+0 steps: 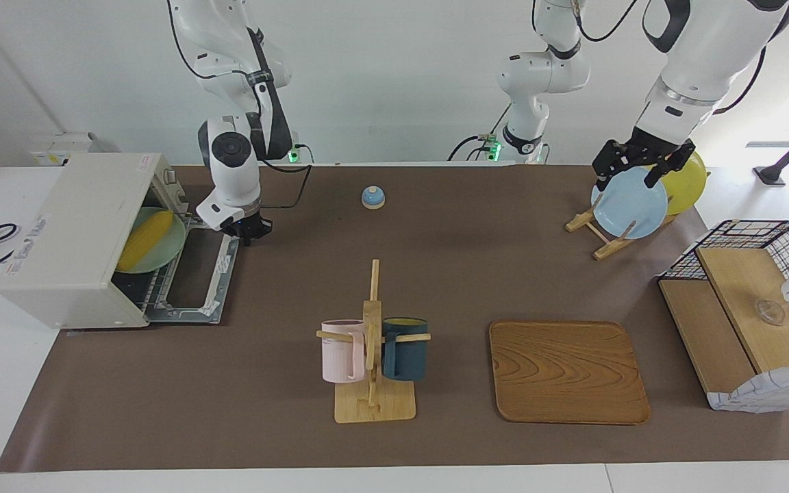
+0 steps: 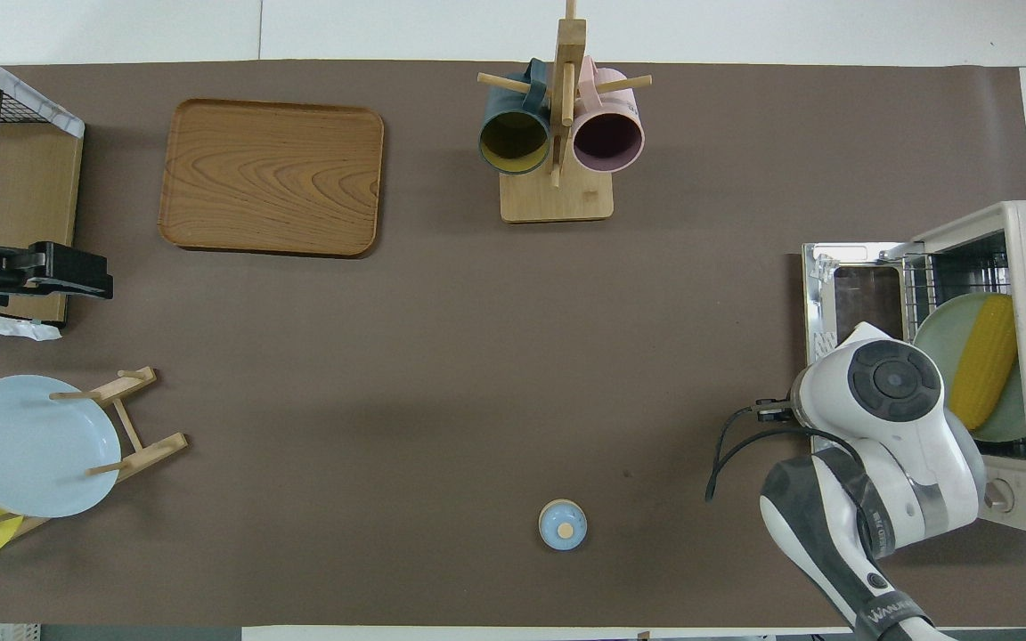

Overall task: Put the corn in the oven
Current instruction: 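Release the plate and draw the right gripper out of the oven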

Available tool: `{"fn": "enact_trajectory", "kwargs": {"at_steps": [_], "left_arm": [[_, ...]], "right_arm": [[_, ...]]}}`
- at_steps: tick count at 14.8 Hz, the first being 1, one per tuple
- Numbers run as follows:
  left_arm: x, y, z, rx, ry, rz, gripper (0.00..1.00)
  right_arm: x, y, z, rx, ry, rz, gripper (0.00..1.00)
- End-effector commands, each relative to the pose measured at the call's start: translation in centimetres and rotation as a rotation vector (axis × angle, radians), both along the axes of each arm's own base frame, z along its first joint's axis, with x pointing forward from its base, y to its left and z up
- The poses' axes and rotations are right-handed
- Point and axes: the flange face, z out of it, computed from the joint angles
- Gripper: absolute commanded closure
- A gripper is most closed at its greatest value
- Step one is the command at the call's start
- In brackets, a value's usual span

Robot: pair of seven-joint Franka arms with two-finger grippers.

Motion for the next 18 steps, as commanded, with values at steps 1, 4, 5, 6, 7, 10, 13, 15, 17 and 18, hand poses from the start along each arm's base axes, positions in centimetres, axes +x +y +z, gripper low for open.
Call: {"fn": "enact_trajectory", "kwargs": {"at_steps": [1,4,5,6,7,10,13,15,17,18], "left_arm": [[-0.7,0.5,0.5,0.005,0.006,0.007,0.00],[-0.7,0.4,0.5,0.005,0.006,0.006,0.00],[-0.7,0.4,0.5,0.005,0.006,0.006,0.00],[-0.7,0.4,0.5,0.005,0.006,0.006,0.00],[-0.7,0.4,0.5,0.005,0.006,0.006,0.00],[-0.7,0.5,0.5,0.005,0.006,0.007,0.00],[-0.7,0.4,0.5,0.005,0.006,0.006,0.00],[-0.7,0.5,0.5,0.005,0.006,0.007,0.00],[-0.7,0.4,0.5,0.005,0.004,0.006,0.00],[-0.7,0.4,0.5,0.005,0.006,0.006,0.00]], "right_arm": [[-0.5,-0.7,0.7,-0.032,0.012,0.035,0.98],[0.8,-1.0,2.1,-0.089,0.029,0.055,0.98],[1.0,-1.1,2.4,-0.105,0.033,0.063,0.98],[1.2,-1.1,2.6,-0.116,0.029,0.073,0.98],[1.3,-1.2,2.7,-0.125,0.029,0.081,0.98],[3.3,-1.5,5.1,-0.162,0.054,0.067,0.98],[4.8,-2.0,8.7,-0.191,0.090,0.093,0.98],[5.5,-2.7,10.8,-0.194,0.115,0.115,0.98],[5.8,-3.6,12.5,-0.193,0.132,0.132,0.97],[5.7,-4.0,13.3,-0.191,0.142,0.142,0.96]]}}
